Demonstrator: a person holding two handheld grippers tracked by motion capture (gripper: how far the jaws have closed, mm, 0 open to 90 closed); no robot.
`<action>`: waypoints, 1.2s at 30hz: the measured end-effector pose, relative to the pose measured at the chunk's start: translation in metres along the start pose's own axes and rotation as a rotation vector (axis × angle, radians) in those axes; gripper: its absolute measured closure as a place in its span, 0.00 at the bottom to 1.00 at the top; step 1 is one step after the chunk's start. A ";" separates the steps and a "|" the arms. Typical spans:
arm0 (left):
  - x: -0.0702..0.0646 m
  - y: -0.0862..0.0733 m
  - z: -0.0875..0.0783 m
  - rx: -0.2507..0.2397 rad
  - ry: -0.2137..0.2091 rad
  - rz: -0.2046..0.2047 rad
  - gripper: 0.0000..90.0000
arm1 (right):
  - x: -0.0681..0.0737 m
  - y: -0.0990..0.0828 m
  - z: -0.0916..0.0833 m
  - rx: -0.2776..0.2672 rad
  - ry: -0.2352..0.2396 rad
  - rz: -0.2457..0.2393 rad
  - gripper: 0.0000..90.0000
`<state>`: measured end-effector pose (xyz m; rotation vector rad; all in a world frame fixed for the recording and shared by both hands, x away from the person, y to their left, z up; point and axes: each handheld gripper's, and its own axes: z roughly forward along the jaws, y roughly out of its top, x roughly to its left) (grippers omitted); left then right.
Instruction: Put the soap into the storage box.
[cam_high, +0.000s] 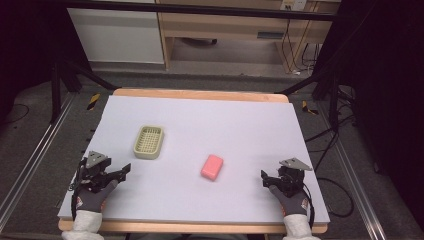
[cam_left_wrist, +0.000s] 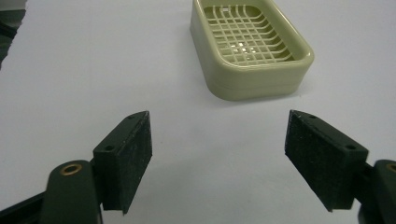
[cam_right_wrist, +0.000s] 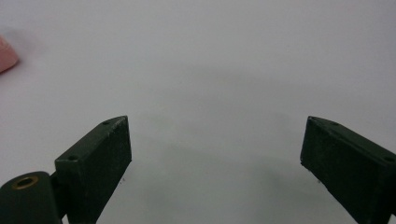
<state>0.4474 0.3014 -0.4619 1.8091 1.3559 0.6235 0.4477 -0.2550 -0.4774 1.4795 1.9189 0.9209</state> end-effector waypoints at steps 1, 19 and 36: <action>-0.001 0.000 0.000 0.000 -0.003 -0.002 0.26 | 0.001 0.000 0.000 0.001 -0.002 -0.006 0.10; -0.019 0.006 -0.002 -0.002 -0.063 0.025 0.29 | -0.001 -0.002 0.000 0.006 -0.030 -0.016 0.09; -0.039 0.015 -0.001 -0.005 -0.095 0.076 0.28 | 0.000 -0.003 0.000 0.010 -0.030 -0.018 0.08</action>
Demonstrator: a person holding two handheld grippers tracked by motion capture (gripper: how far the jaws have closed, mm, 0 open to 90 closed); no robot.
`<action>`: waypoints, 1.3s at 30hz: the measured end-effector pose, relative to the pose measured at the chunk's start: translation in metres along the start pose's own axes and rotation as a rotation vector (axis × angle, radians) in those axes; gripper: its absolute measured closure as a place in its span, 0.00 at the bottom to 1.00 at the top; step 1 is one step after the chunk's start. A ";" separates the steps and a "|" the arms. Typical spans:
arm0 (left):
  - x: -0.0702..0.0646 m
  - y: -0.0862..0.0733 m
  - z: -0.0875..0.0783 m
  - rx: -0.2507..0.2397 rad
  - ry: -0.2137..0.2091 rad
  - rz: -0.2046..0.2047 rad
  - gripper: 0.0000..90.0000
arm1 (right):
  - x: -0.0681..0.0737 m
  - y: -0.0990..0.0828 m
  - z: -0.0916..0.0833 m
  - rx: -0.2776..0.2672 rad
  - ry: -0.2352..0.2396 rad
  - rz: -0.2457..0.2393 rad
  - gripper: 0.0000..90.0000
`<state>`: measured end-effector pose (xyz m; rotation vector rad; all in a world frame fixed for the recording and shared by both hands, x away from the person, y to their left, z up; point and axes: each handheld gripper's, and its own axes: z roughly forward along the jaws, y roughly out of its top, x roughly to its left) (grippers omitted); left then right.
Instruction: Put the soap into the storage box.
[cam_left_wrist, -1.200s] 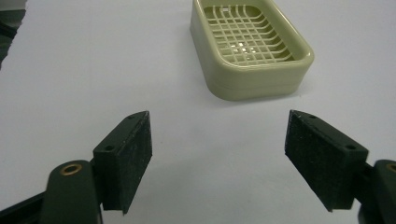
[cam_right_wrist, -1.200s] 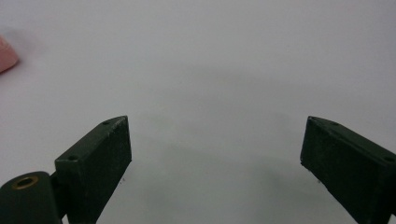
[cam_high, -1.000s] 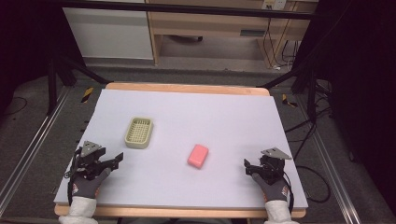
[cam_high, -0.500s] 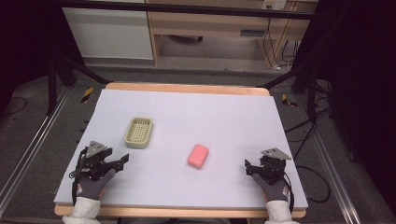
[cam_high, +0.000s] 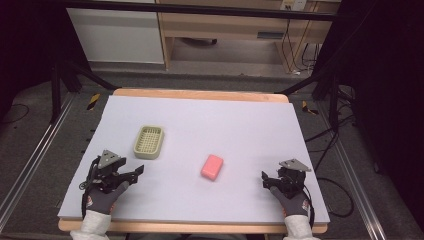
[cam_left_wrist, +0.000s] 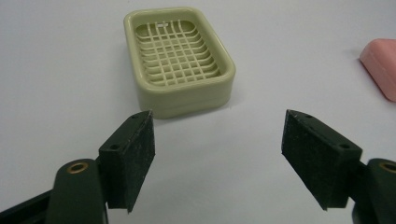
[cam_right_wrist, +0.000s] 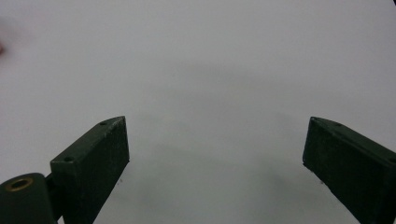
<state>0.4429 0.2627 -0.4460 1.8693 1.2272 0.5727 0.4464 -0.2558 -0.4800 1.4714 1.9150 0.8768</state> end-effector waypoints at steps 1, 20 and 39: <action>-0.001 0.001 0.000 -0.002 0.000 -0.001 0.28 | 0.000 0.000 0.000 -0.002 0.001 0.005 0.08; -0.031 0.033 0.008 -0.019 -0.068 0.063 0.24 | 0.001 0.000 -0.001 -0.001 -0.007 0.011 0.08; -0.060 0.058 0.015 -0.021 -0.127 0.119 0.23 | -0.001 0.000 -0.002 -0.003 -0.009 0.030 0.08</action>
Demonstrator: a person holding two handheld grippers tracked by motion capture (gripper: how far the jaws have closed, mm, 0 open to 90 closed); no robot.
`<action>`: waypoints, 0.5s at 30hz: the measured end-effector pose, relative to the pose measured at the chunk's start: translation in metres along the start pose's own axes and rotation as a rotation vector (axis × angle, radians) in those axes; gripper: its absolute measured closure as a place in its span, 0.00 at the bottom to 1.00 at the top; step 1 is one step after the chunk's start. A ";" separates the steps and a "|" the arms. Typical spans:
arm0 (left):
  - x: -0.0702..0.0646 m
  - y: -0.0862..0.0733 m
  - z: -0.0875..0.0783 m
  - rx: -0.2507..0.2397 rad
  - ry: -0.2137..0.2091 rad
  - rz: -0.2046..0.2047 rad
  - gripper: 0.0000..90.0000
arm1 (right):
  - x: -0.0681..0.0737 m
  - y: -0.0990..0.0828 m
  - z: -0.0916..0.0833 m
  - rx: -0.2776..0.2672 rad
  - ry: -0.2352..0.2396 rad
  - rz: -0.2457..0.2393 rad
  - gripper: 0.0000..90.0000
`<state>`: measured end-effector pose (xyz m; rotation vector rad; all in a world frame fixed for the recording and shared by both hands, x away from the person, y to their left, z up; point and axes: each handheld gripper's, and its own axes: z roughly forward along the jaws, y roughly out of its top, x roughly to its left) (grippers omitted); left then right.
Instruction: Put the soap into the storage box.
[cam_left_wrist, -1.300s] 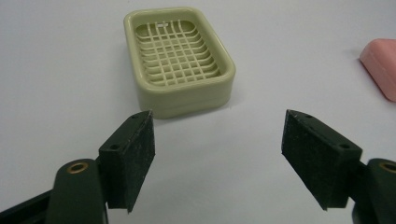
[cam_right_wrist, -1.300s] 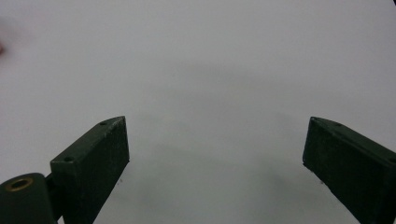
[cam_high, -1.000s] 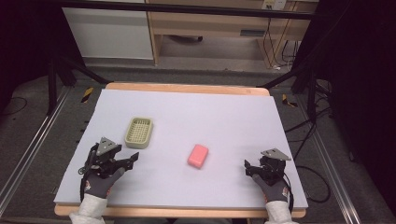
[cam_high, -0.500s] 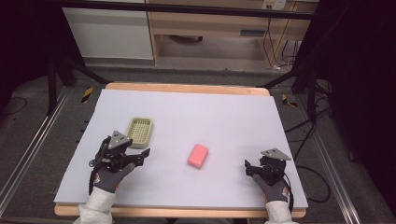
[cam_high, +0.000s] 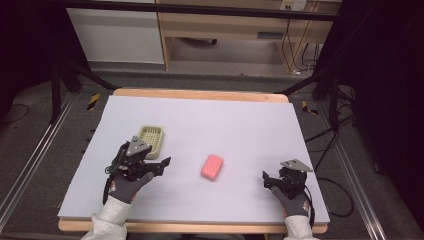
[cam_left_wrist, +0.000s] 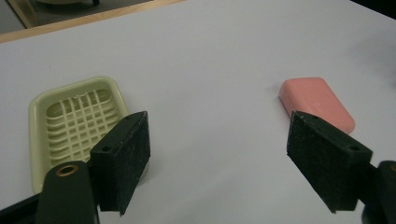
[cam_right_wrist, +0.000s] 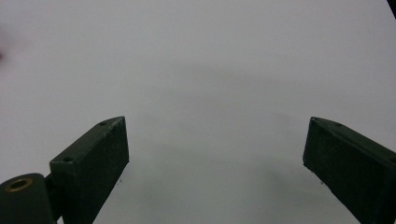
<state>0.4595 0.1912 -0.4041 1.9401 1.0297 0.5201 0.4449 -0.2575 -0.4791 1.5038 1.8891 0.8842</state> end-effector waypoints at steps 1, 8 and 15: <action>-0.001 0.001 0.001 0.002 -0.003 0.004 0.24 | 0.000 0.000 0.000 0.000 0.001 0.002 0.08; -0.011 0.007 0.007 0.009 -0.020 0.025 0.23 | 0.000 0.000 0.001 0.002 -0.003 -0.004 0.08; -0.019 0.010 0.013 0.020 -0.036 0.038 0.23 | 0.001 0.000 0.001 0.003 -0.010 0.003 0.08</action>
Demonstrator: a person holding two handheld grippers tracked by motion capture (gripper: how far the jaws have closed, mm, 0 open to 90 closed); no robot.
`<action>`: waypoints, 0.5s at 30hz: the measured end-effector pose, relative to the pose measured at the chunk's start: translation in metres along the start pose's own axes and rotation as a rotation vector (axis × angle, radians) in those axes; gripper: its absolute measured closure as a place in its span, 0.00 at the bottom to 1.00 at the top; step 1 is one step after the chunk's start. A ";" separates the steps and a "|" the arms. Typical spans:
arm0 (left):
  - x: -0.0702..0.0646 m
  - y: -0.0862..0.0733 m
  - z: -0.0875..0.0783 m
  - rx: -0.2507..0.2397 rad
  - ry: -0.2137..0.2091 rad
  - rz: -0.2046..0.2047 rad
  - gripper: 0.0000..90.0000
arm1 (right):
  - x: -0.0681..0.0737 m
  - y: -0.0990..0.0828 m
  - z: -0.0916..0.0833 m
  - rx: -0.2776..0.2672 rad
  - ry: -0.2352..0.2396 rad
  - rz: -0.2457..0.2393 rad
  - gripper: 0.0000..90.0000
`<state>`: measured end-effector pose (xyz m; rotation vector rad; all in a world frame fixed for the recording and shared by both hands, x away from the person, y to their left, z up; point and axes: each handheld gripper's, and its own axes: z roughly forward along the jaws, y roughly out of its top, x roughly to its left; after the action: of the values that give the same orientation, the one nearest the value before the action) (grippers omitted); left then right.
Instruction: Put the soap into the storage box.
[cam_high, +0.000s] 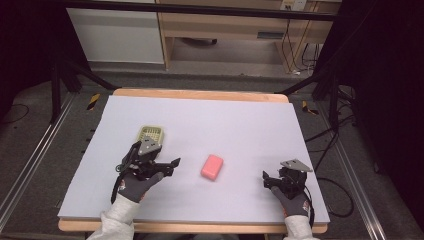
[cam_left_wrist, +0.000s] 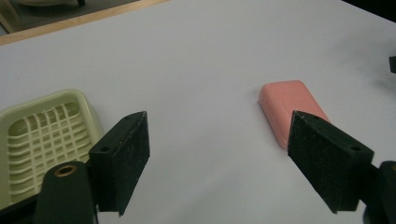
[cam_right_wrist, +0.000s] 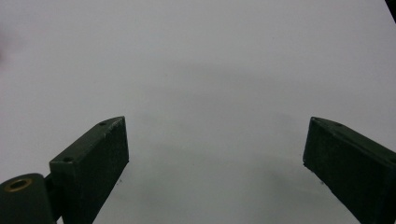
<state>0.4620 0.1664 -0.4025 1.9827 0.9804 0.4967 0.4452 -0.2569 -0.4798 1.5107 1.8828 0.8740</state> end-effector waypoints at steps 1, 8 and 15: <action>-0.001 0.001 0.001 0.005 -0.004 0.002 0.23 | 0.000 0.000 0.000 0.001 0.001 -0.001 0.08; -0.010 0.010 0.007 0.020 -0.017 0.030 0.22 | 0.000 0.000 0.000 -0.003 0.005 -0.007 0.08; -0.018 0.015 0.016 0.022 -0.027 0.041 0.21 | 0.001 0.000 0.000 -0.004 0.009 -0.003 0.08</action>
<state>0.4681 0.1388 -0.3983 2.0270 0.9341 0.4822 0.4454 -0.2559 -0.4796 1.5044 1.8880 0.8836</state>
